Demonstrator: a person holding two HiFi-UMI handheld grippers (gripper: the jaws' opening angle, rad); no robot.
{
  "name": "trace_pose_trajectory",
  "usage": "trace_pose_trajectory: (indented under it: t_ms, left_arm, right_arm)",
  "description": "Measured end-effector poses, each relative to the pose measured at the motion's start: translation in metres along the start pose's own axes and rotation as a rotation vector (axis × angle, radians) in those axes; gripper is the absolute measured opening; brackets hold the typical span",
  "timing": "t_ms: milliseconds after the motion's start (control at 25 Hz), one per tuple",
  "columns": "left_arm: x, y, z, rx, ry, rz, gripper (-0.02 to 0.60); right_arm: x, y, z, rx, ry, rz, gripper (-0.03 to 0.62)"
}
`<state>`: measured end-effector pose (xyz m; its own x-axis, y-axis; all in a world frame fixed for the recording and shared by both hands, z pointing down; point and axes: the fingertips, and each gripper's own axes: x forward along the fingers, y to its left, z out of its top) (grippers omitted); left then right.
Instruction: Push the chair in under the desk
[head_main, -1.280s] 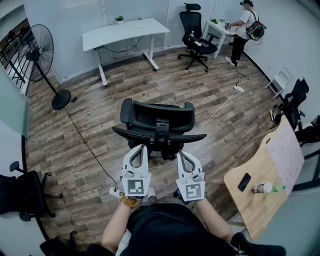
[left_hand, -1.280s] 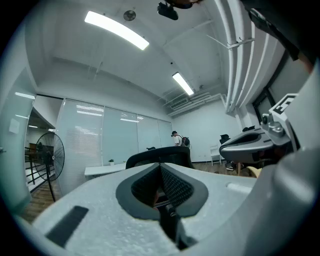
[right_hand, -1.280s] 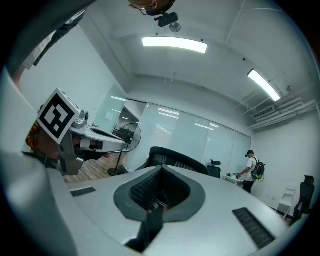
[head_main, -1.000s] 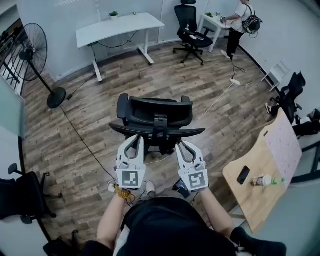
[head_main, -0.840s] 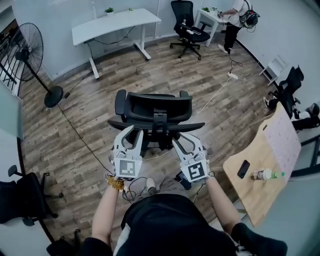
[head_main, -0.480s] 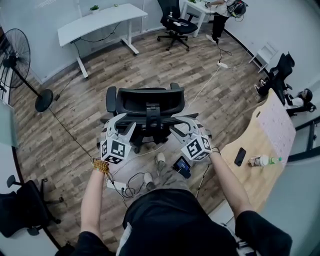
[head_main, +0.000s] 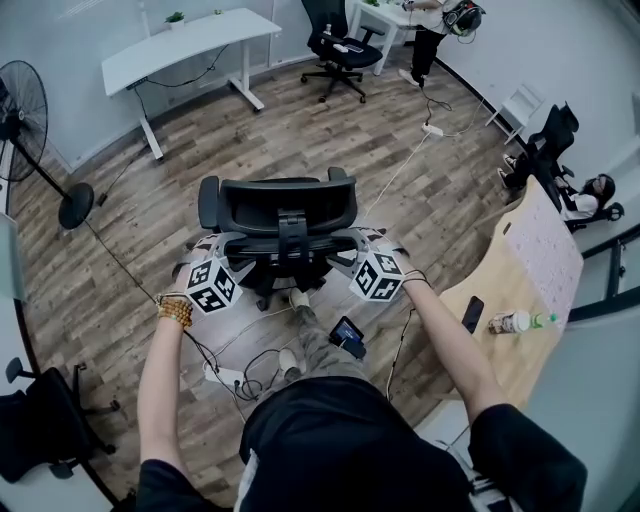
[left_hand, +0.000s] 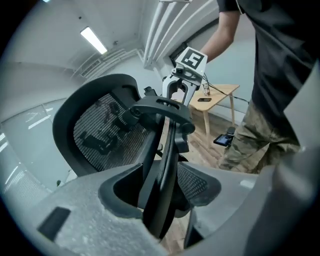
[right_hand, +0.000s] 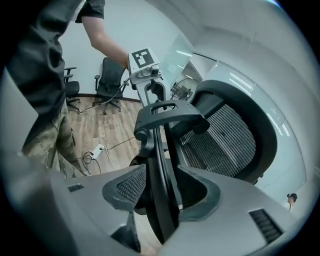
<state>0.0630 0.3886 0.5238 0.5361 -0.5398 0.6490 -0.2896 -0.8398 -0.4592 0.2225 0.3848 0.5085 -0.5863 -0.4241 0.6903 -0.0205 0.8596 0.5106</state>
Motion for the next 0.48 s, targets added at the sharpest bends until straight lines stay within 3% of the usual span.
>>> trace_pose_trajectory:
  t_ms: [360, 480]
  left_arm:
    - [0.010, 0.005, -0.014, 0.044, 0.073, -0.062, 0.212]
    - [0.017, -0.002, -0.025, 0.172, 0.179, -0.081, 0.172]
  right_arm:
    - [0.019, -0.005, -0.003, -0.033, 0.026, 0.032, 0.155]
    - [0.022, -0.003, -0.005, -0.028, 0.052, 0.058, 0.149]
